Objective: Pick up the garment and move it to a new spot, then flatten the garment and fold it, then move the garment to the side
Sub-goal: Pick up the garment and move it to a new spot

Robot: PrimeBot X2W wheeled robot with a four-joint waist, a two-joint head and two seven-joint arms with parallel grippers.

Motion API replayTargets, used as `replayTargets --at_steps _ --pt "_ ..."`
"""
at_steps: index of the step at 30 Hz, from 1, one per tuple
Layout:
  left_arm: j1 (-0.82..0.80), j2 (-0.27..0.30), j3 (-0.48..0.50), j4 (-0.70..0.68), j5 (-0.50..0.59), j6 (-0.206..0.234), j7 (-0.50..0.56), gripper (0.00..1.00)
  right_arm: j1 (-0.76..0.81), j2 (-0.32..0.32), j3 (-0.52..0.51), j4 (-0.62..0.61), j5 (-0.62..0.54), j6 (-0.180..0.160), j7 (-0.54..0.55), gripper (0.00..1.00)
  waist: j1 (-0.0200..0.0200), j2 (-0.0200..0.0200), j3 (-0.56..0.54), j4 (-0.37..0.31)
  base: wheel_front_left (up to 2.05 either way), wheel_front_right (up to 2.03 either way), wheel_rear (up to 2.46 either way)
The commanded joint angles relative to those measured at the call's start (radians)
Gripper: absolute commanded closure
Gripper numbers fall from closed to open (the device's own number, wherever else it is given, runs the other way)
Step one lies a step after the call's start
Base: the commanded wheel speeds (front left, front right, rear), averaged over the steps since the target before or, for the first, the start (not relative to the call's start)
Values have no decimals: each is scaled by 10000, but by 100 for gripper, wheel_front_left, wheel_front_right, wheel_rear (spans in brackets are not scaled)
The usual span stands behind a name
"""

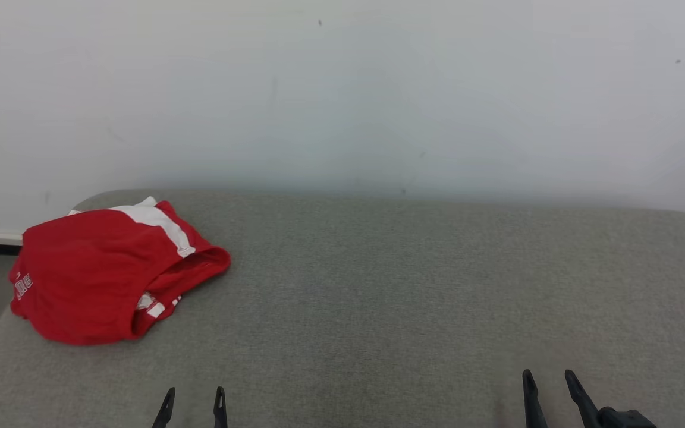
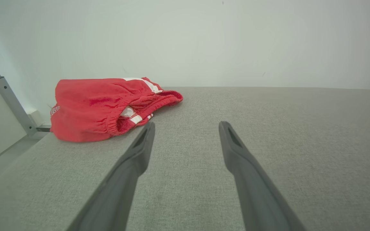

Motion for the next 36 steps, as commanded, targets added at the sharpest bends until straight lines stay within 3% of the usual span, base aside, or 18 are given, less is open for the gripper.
replayTargets --at_steps 1,21,36 --pt "77 16 26 22 92 9 -37 0 98 16 16 -30 31 -21 -57 0 0 -1 -46 452 0 0 0" --pt "401 472 619 -158 26 183 -37 0 -214 18 502 297 596 -21 -180 0 0 -1 98 3520 0 0 0" --pt "558 300 1077 -674 -119 438 -37 0 -1015 15 1000 518 523 -21 -187 0 0 -1 591 3945 0 0 0"
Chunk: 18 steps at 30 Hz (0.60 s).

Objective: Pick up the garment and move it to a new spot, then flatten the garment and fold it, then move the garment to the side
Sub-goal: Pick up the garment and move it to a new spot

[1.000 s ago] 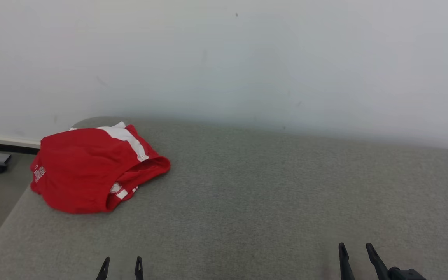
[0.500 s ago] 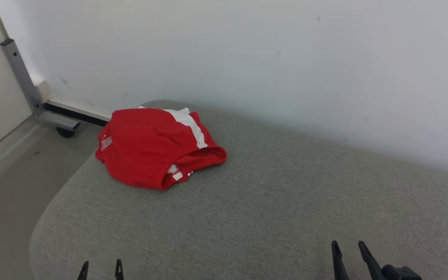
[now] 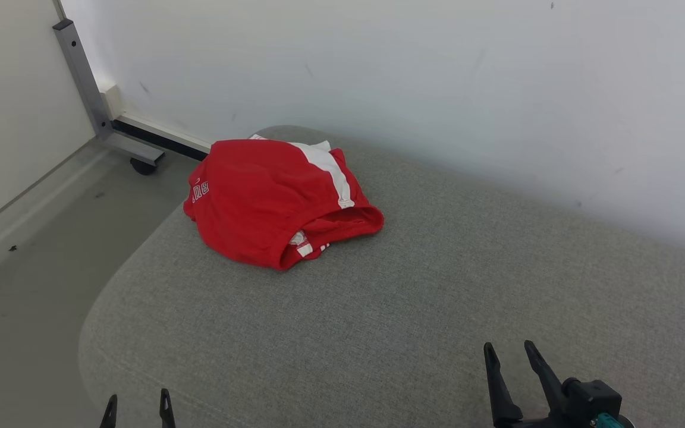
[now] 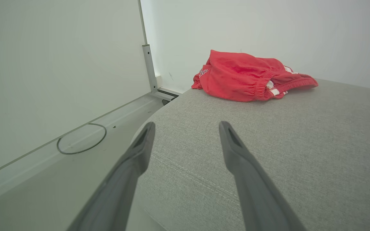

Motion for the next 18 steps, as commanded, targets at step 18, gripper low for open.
replayTargets --at_steps 18 --pt "-3969 -67 -209 3402 -771 -976 1544 0 368 13 -73 -57 -55 -21 -51 0 -1 -1 -76 -97 0 0 0"
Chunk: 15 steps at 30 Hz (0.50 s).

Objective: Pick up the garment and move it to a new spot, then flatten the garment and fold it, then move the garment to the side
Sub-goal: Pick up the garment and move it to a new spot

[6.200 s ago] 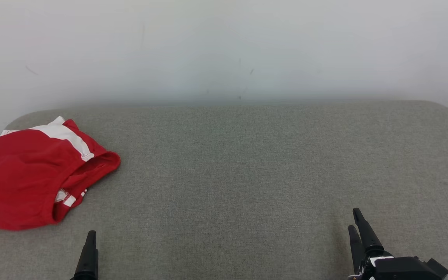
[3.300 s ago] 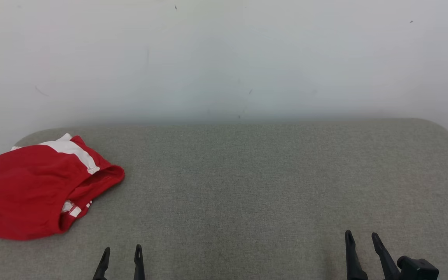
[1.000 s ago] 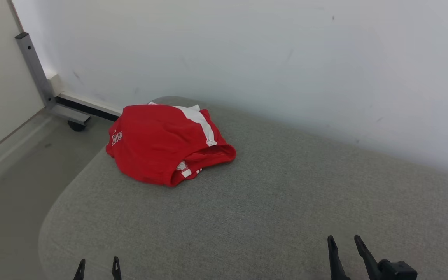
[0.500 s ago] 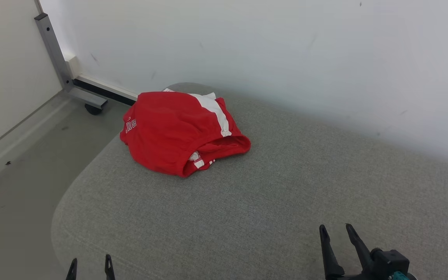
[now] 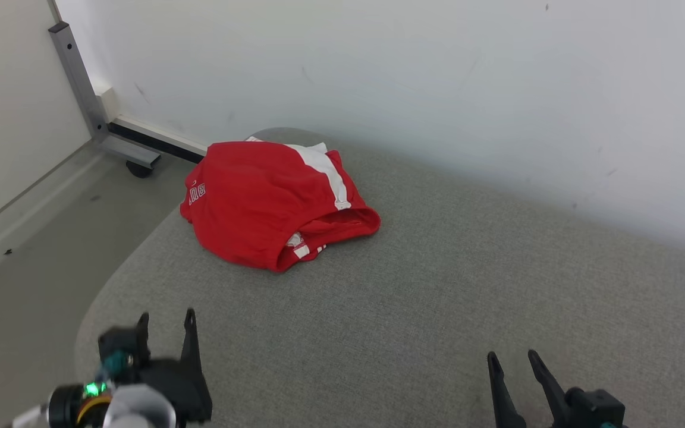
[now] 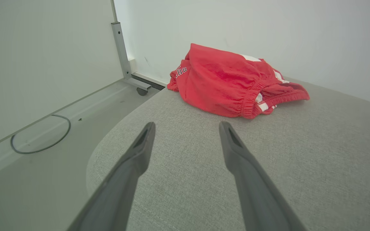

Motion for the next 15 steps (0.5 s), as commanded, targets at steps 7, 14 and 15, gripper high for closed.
replayTargets --at_steps 7,14,15 --pt "-2867 37 494 2408 -1035 -206 1896 0 393 15 373 -601 -481 -21 392 0 -1 -2 589 -897 0 0 0" --pt "-5005 325 1198 3727 -1945 -221 3214 0 -29 8 617 -2516 -1317 -21 1417 0 -1 -2 2294 -2070 0 0 0" --pt "-5273 371 1261 3867 -2048 -233 3322 0 -79 7 641 -2801 -1436 -21 1552 0 -1 -2 2527 -2188 0 0 0"
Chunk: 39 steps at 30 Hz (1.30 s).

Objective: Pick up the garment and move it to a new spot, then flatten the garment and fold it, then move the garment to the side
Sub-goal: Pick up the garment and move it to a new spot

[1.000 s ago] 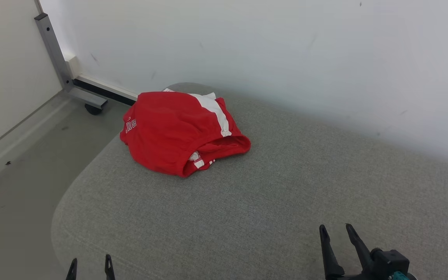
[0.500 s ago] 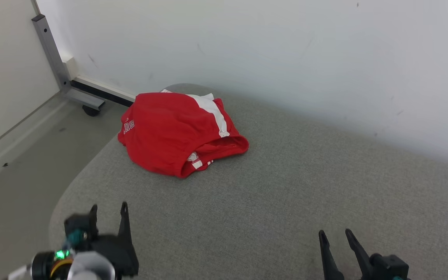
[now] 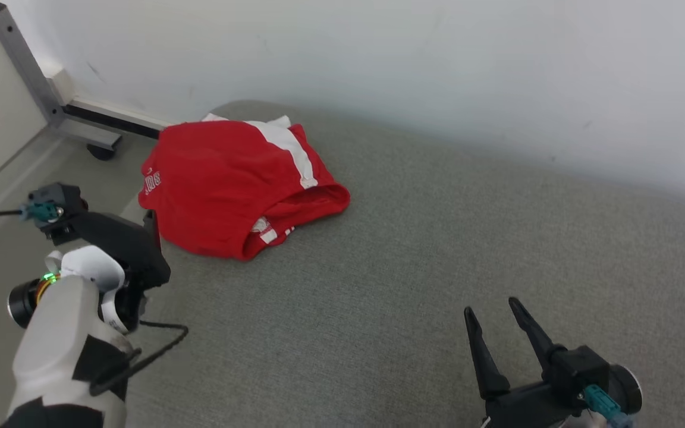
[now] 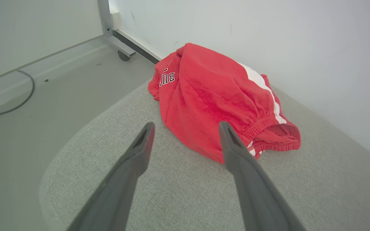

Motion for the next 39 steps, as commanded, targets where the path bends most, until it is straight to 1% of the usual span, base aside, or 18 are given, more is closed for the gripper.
replayTargets --at_steps 1,4,5,11,13,18,23,29,30,31,32,33,34,39 --pt "-451 49 16 168 -100 -29 107 0 -150 -1 18 -359 -198 -21 164 0 0 0 1902 -1534 0 0 0" --pt "-1045 115 -17 558 -175 -33 318 0 -184 -2 -17 -1128 -375 -21 532 0 0 0 2477 -1721 0 0 0" --pt "-1045 115 -17 558 -175 -33 318 0 -184 -2 -17 -1128 -375 -21 532 0 0 0 2477 -1721 0 0 0" --pt "-1968 469 45 1152 -251 96 572 0 -45 5 2 -2066 -499 -21 969 0 0 0 3154 -2104 0 0 0" --pt "-2148 641 126 1346 -269 213 628 0 -27 5 20 -2217 -492 -21 1014 0 0 0 3307 -2214 0 0 0" --pt "-2611 1150 136 1787 -184 586 854 0 27 10 121 -2306 -375 -21 1014 0 0 0 3427 -2518 0 0 0" --pt "-2854 1439 159 2176 -266 866 1417 0 107 13 224 -2217 -294 -21 953 0 0 0 3334 -2711 0 0 0" --pt "-2845 1487 266 2512 -497 1035 1977 0 -12 12 458 -2140 -149 -21 930 0 0 0 3297 -3002 0 0 0" --pt "-2831 1495 300 2548 -551 1081 2033 6 -55 12 482 -2172 -132 -21 928 0 0 0 3355 -3048 0 0 0" --pt "-2837 1472 323 2562 -597 1068 2057 24 -86 12 478 -2188 -117 -21 912 0 0 0 3405 -3067 0 0 0" --pt "-2844 1447 337 2569 -647 1031 2062 55 -98 10 457 -2186 -99 -21 893 0 0 0 3443 -3078 0 0 0" --pt "-2844 1435 325 2562 -668 993 2039 89 -106 12 430 -2164 -87 -21 878 0 0 0 3472 -3080 0 0 0" --pt "-2827 1433 302 2555 -671 968 2030 100 -113 12 397 -2122 -56 -21 850 0 0 0 3480 -3077 0 0 0" --pt "-2969 1687 141 2458 -558 900 2083 100 -160 12 349 -1854 114 -21 683 0 0 0 3259 -3016 0 0 0"
